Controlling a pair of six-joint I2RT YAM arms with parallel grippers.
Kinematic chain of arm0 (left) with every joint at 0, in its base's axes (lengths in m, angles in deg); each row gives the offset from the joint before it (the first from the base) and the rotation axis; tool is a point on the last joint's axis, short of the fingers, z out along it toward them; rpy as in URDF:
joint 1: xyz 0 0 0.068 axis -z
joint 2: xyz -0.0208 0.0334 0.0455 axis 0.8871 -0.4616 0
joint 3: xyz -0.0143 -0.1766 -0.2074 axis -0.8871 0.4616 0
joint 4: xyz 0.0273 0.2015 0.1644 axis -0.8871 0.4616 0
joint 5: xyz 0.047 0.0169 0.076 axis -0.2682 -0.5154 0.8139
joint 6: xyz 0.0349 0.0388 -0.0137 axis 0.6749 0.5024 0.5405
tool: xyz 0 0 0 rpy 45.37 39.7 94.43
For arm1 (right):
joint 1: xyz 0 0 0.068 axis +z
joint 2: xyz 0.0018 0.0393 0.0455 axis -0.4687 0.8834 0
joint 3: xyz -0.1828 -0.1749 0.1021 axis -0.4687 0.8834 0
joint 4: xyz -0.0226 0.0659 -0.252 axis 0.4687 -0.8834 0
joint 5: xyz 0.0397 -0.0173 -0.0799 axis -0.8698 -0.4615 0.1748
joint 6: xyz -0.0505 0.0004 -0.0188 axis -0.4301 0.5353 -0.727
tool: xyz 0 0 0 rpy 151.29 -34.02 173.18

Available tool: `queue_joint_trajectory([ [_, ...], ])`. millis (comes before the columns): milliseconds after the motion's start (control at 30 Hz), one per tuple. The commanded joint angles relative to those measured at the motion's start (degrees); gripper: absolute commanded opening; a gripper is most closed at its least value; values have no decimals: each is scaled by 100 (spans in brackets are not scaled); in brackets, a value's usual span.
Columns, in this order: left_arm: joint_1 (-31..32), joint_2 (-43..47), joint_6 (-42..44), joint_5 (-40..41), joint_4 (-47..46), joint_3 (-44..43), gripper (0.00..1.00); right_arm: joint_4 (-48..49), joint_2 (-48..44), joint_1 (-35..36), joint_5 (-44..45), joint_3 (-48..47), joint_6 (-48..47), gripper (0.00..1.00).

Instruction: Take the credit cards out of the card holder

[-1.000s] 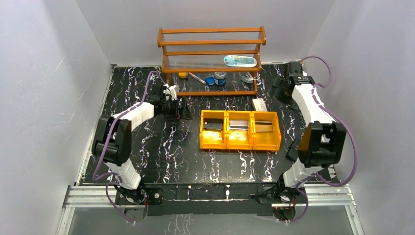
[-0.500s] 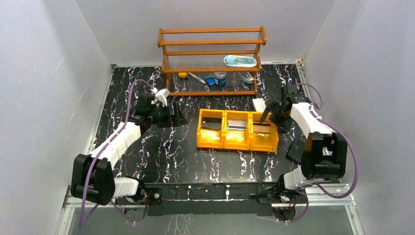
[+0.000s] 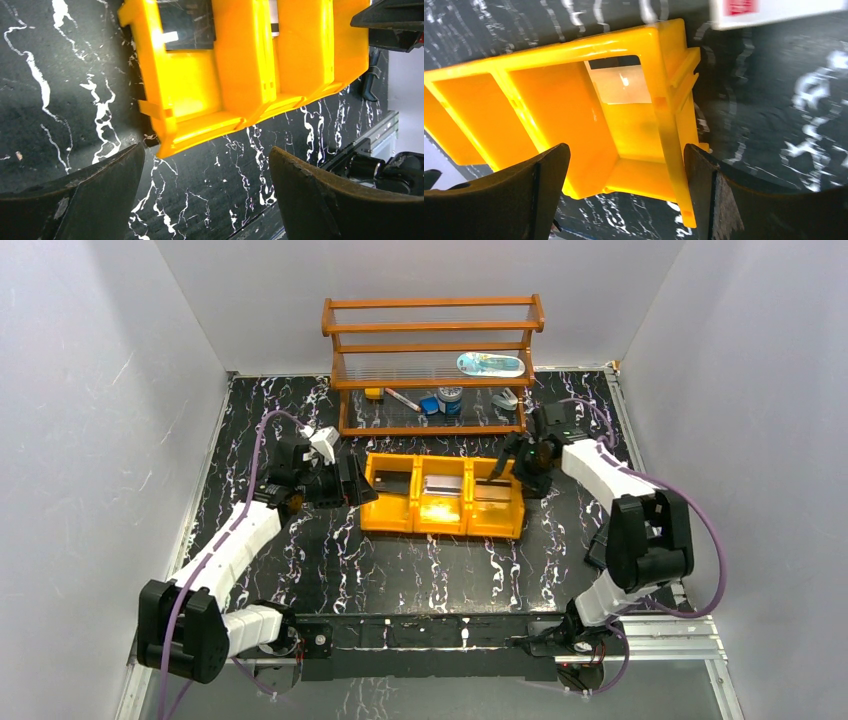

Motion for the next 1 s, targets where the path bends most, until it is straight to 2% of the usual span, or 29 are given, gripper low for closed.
queue_joint_trajectory([
  [0, 8, 308, -1, 387, 394, -30, 94, 461, 322, 572, -43, -575, 549, 92],
  [233, 6, 608, -7, 767, 626, 83, 96, 316, 1159, 913, -41, -1508, 439, 92],
  [367, 11, 809, 61, 889, 793, 111, 96, -279, 1152, 906, 708, -1916, 191, 95],
  [500, 9, 1027, 105, 977, 838, 176, 97, -603, 612, 762, 1737, -1936, 66, 98],
  [600, 2, 1194, 89, 1071, 893, 193, 98, -970, 138, 453, 2755, -1683, 187, 98],
  [700, 4, 1396, -46, 1082, 866, 247, 98, -1202, -338, -229, 3637, -1133, 394, 98],
  [767, -3, 1501, -107, 1090, 826, 307, 98, -1487, -535, -717, 3990, -830, 616, 98],
  [867, 5, 1573, -158, 1123, 814, 347, 98, -1776, -686, -1090, 4641, -390, 906, 98],
  [967, 0, 1532, -164, 1051, 804, 320, 98, -1867, -683, -1565, 4863, -127, 1033, 98],
])
